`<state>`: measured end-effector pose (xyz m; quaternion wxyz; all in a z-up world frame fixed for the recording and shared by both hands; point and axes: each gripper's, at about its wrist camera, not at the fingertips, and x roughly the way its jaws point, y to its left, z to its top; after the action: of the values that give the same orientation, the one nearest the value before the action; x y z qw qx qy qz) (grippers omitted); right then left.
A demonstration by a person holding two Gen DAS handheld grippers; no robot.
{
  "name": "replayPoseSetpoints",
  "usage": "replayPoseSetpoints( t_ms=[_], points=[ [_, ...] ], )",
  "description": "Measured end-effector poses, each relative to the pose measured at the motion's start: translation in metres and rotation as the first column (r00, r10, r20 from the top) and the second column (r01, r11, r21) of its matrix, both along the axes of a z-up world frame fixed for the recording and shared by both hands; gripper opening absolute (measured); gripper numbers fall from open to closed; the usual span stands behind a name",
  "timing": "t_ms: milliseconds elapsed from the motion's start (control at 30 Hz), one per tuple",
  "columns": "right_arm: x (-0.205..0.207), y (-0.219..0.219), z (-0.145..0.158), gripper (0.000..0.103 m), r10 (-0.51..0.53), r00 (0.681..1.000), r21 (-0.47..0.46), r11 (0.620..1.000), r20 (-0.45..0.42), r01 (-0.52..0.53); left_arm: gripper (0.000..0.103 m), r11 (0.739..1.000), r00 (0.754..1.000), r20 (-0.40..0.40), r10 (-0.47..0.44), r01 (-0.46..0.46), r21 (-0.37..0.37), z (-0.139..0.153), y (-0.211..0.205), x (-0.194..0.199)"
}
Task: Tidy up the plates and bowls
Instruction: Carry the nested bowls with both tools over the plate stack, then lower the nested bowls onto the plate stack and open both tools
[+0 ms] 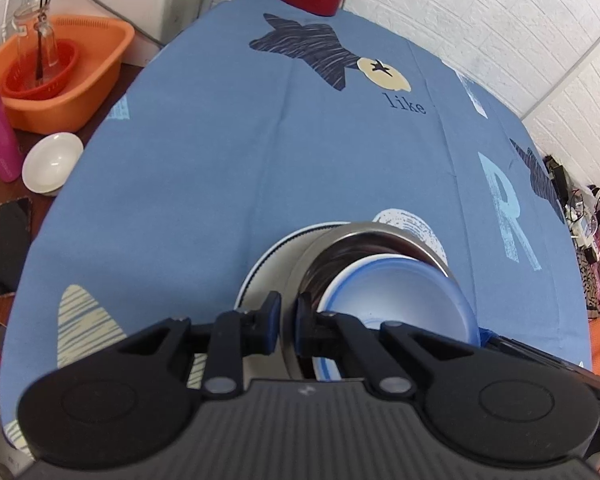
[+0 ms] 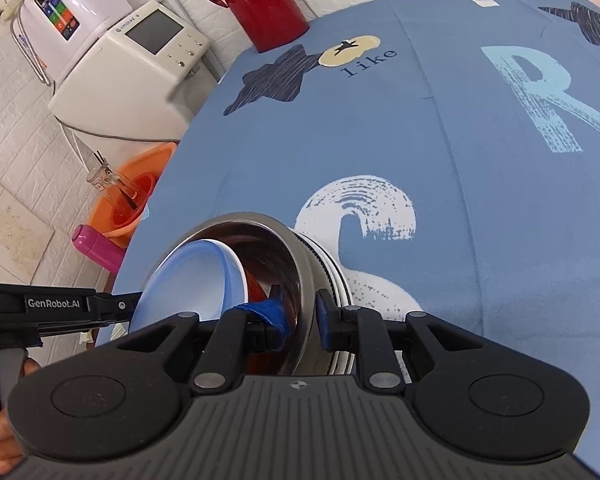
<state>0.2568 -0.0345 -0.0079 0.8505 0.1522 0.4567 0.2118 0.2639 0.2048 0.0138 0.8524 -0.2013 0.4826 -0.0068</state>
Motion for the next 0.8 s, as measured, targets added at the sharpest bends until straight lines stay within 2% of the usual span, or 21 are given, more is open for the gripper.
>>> replayPoseSetpoints(
  t_ms=[300,400,500,633,700,800],
  points=[
    [-0.001,-0.005,-0.004,0.004,-0.002,1.0,0.047,0.999,-0.013,0.003,0.0,0.999,0.999,0.025,0.042,-0.042,-0.01,0.002,0.005,-0.009],
    [-0.005,-0.013,0.004,0.006,-0.041,0.999,0.064,0.997,0.024,0.039,0.0,0.998,0.996,0.063,0.062,-0.062,0.006,0.01,0.005,-0.016],
    [-0.01,-0.019,0.016,0.01,-0.075,0.993,0.042,0.997,0.088,0.071,0.0,0.996,0.991,0.114,0.066,-0.073,0.06,0.022,0.0,-0.021],
    [-0.018,-0.027,0.028,0.01,-0.1,0.985,0.032,0.995,0.139,0.097,0.0,0.996,0.985,0.166,0.037,-0.051,0.079,0.034,-0.013,-0.028],
    [-0.028,-0.028,0.032,0.01,-0.142,0.973,-0.002,0.989,0.18,0.145,0.0,0.995,0.979,0.203,0.029,-0.049,0.091,0.039,-0.023,-0.036],
    [-0.05,-0.037,0.034,0.011,-0.213,0.945,-0.032,0.973,0.249,0.228,0.0,0.986,0.961,0.275,0.008,-0.053,0.155,0.047,-0.045,-0.05]
  ],
)
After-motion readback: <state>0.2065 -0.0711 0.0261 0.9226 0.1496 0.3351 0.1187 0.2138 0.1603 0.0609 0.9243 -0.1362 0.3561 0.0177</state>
